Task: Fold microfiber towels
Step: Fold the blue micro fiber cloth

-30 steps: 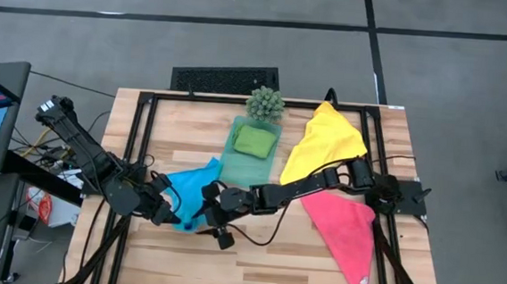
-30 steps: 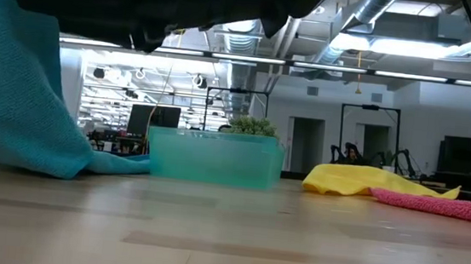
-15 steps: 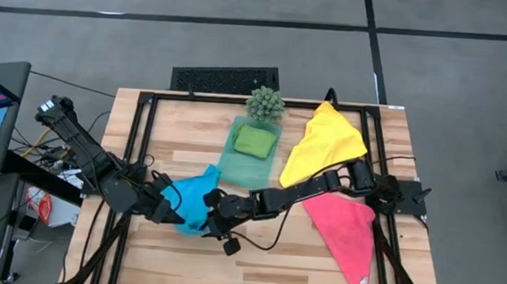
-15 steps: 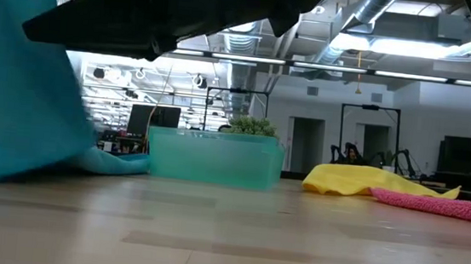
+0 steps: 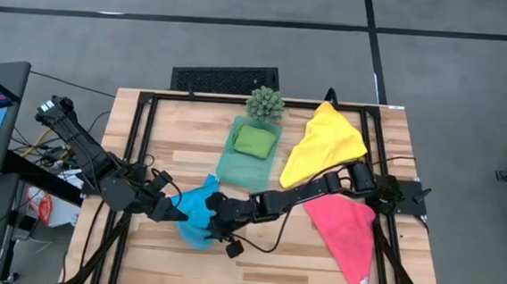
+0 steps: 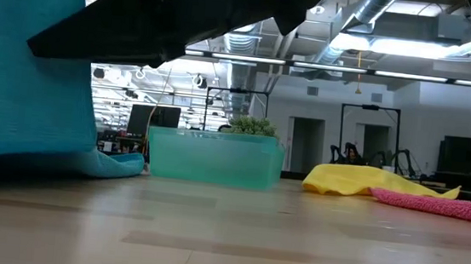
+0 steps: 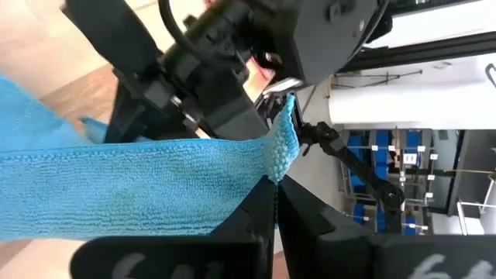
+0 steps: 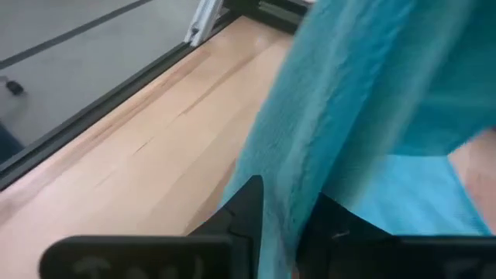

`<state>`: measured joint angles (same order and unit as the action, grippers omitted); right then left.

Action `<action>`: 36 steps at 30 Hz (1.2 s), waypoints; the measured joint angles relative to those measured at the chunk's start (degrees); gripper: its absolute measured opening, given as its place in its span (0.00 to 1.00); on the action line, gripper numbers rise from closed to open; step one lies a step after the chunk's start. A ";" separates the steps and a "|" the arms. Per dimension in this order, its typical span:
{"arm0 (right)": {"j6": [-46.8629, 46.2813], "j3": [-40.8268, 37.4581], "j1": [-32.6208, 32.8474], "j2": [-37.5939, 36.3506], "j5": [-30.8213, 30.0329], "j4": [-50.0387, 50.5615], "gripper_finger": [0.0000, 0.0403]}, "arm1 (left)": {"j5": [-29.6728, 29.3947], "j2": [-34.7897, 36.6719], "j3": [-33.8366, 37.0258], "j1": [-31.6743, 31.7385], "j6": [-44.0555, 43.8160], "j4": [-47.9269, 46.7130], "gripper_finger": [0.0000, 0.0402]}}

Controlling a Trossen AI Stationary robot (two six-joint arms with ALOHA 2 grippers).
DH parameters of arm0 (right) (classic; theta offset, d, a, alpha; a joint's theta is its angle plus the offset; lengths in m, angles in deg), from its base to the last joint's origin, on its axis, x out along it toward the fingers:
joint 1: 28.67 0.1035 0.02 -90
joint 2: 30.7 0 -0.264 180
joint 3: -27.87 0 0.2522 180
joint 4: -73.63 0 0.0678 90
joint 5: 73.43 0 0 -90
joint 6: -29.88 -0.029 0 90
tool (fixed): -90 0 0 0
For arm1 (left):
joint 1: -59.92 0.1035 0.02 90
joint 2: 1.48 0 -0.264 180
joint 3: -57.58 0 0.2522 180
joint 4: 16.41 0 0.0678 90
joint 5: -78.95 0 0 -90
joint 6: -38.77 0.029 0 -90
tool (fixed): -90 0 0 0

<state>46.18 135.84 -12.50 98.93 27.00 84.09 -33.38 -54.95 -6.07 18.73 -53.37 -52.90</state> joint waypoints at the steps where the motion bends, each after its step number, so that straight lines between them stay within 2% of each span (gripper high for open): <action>1: -0.17 0.00 0.24 0.00 0.02 0.42 0.19 | -0.01 0.00 0.00 0.00 0.15 -0.01 0.00; 16: -2.84 -0.07 0.74 0.00 -0.41 6.14 0.17 | -0.36 0.03 0.00 0.04 3.19 3.43 0.00; 18: -4.18 -0.07 0.92 0.00 -3.28 7.50 0.15 | -0.87 0.04 0.00 0.04 3.21 3.19 0.00; 21: -7.60 -0.09 1.29 -0.40 -6.66 10.96 0.04 | -0.97 0.04 0.02 0.04 3.26 3.00 0.00; 27: -15.89 -0.09 4.64 -9.33 -11.28 22.13 0.01 | -2.08 0.02 0.04 0.04 3.37 3.16 0.00; 31: -21.33 -0.09 8.07 -18.90 -12.47 33.51 0.01 | -4.83 0.02 0.04 0.04 3.11 3.73 0.00; 36: -29.11 -0.02 12.25 -30.50 -18.46 48.42 0.01 | -7.48 -0.24 0.04 0.04 2.73 8.15 0.00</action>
<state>17.07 135.82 -0.26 68.43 8.54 132.50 -40.87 -55.19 -6.03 18.77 -50.64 -44.75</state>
